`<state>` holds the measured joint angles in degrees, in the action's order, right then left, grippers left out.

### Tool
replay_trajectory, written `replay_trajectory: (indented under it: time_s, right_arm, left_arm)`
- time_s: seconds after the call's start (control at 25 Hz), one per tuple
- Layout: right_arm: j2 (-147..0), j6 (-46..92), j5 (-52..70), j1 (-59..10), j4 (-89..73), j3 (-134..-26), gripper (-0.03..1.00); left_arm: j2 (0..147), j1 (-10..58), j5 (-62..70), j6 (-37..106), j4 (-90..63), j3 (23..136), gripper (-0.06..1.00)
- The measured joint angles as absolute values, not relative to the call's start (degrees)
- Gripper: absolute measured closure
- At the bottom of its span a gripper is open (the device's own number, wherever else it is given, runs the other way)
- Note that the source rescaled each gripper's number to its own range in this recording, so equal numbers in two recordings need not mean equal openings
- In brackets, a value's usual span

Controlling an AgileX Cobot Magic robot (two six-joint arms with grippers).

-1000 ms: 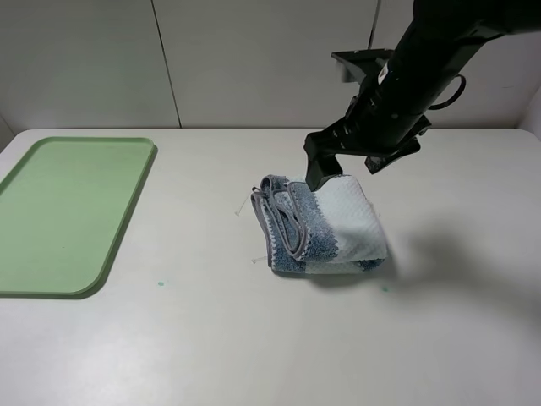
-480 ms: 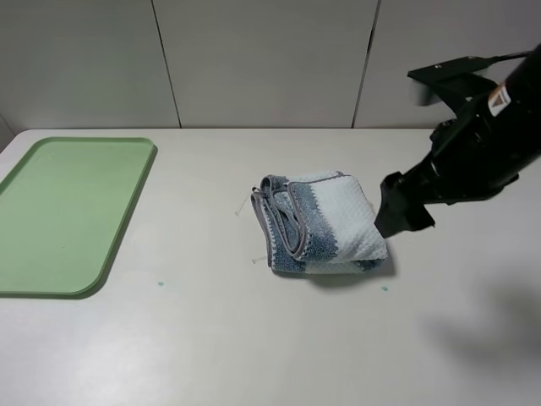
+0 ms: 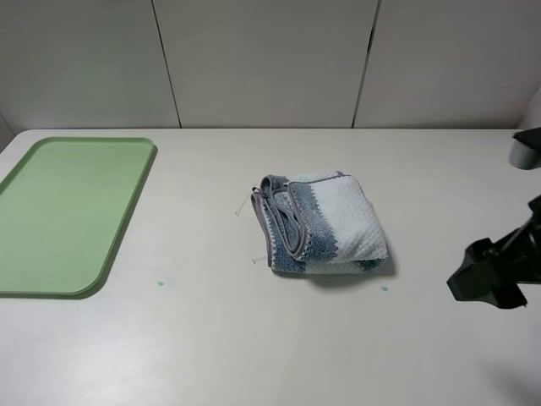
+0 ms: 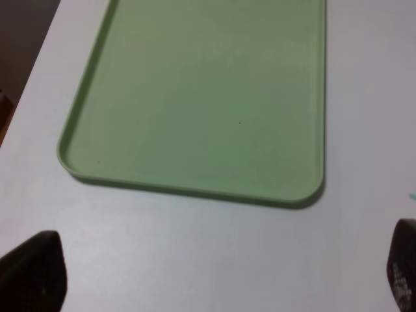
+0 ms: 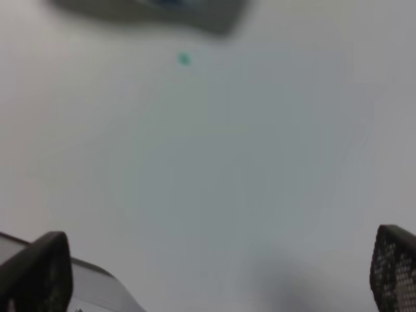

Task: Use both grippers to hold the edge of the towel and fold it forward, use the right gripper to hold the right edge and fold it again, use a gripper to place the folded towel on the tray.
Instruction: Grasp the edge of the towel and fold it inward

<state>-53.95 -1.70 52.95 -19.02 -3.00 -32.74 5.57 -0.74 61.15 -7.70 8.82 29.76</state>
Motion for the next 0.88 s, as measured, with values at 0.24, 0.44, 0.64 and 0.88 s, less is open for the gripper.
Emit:
replay_trajectory:
  time_s: [0.24,0.44,0.64,0.88]
  right_arm:
    - [-40.3,-1.9,56.6,-9.4,-3.1,-29.2,-0.03]
    - [-29.6,-1.9,57.6,-3.9,-2.9,-28.8,-0.03]
    - [-19.7,-1.8,57.6,-2.5,-2.6,-28.8,-0.03]
    - [-9.4,-1.0,57.7,-2.3,-2.3,-28.6,-0.03]
  left_arm:
    - [5.6,-0.7,61.1,-7.7,8.8,29.8,-0.05]
    - [5.6,-0.7,61.1,-7.7,8.8,29.8,-0.05]
    - [5.6,-0.7,61.1,-7.7,8.8,29.8,-0.05]
    - [5.6,-0.7,61.1,-7.7,8.8,29.8,-0.05]
